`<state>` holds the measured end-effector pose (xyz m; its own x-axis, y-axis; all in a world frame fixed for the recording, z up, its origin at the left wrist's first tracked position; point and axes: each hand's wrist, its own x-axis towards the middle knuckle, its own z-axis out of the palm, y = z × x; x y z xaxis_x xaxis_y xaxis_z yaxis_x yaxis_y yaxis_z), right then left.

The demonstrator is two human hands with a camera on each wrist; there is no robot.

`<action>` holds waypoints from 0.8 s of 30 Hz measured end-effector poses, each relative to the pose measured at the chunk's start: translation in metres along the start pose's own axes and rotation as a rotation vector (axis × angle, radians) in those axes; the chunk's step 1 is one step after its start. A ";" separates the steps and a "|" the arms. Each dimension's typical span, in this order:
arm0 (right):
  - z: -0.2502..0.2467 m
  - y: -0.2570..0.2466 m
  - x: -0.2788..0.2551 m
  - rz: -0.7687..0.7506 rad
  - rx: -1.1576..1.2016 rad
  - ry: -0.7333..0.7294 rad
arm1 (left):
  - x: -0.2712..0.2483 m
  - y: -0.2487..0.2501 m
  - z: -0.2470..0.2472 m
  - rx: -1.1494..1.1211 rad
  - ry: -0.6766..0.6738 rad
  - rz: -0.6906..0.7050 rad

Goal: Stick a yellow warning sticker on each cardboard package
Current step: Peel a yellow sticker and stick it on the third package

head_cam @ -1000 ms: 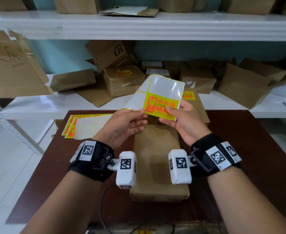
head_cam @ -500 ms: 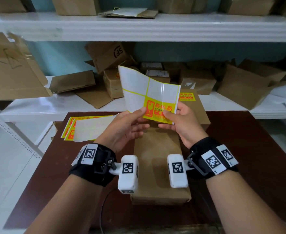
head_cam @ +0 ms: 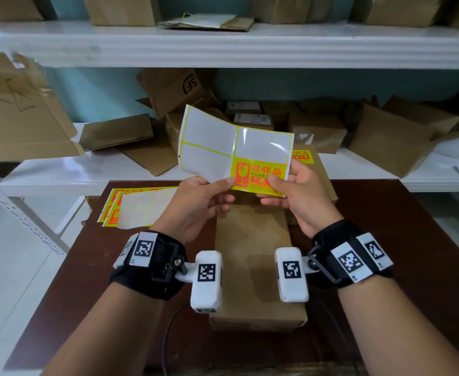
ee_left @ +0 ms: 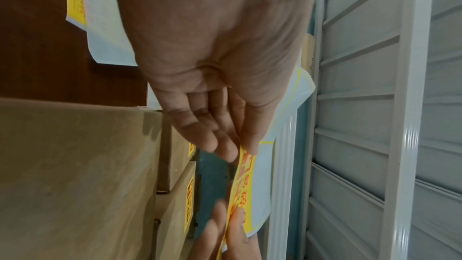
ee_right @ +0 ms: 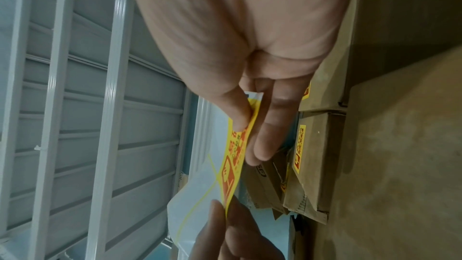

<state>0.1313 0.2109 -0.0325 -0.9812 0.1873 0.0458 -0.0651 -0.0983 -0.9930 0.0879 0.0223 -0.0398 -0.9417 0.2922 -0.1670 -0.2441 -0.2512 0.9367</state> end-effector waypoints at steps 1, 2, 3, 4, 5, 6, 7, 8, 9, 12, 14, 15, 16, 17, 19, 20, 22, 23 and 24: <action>-0.001 0.000 0.001 0.000 -0.014 0.012 | 0.000 0.000 0.000 -0.017 -0.020 -0.009; -0.002 0.000 0.001 0.001 -0.029 0.025 | 0.000 0.000 0.000 -0.029 -0.034 -0.013; -0.003 0.000 0.002 0.004 -0.043 0.037 | -0.001 0.000 0.000 -0.037 -0.041 -0.014; -0.004 0.000 0.003 0.009 -0.058 0.046 | -0.001 0.000 0.000 -0.043 -0.047 -0.013; -0.004 0.000 0.003 0.013 -0.076 0.052 | -0.001 0.001 0.001 -0.048 -0.052 -0.012; -0.004 0.000 0.003 0.018 -0.098 0.059 | -0.001 0.001 0.000 -0.051 -0.060 -0.015; -0.004 -0.001 0.003 0.021 -0.121 0.065 | -0.002 0.002 0.000 -0.050 -0.072 -0.021; -0.005 -0.001 0.003 0.021 -0.142 0.072 | -0.002 0.003 -0.001 -0.043 -0.090 -0.029; -0.005 -0.001 0.004 0.020 -0.158 0.079 | -0.003 0.005 -0.003 -0.033 -0.115 -0.039; -0.007 -0.001 0.005 0.009 -0.191 0.101 | -0.005 0.008 -0.007 -0.019 -0.171 -0.064; -0.007 -0.002 0.005 0.003 -0.194 0.110 | -0.004 0.008 -0.007 -0.010 -0.168 -0.070; -0.007 -0.002 0.005 0.003 -0.187 0.112 | -0.004 0.008 -0.007 -0.004 -0.158 -0.070; -0.007 -0.003 0.005 0.005 -0.176 0.114 | -0.003 0.007 -0.006 0.001 -0.143 -0.067; -0.007 -0.004 0.005 0.007 -0.161 0.118 | -0.003 0.006 -0.005 0.003 -0.123 -0.063; -0.009 -0.005 0.005 0.015 -0.136 0.144 | -0.001 0.004 -0.004 -0.002 -0.079 -0.051; -0.010 -0.005 0.005 0.018 -0.132 0.161 | 0.000 0.003 -0.005 -0.007 -0.059 -0.046; -0.014 -0.006 0.006 0.022 -0.136 0.196 | 0.001 0.003 -0.006 -0.017 -0.024 -0.040; -0.017 -0.007 0.006 0.024 -0.142 0.214 | 0.001 0.003 -0.007 -0.022 -0.009 -0.038; -0.019 -0.008 0.006 0.022 -0.157 0.233 | 0.002 0.003 -0.008 -0.030 0.007 -0.037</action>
<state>0.1298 0.2314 -0.0262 -0.9127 0.4083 0.0156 0.0029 0.0447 -0.9990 0.0838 0.0146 -0.0399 -0.9335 0.2956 -0.2031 -0.2850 -0.2676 0.9204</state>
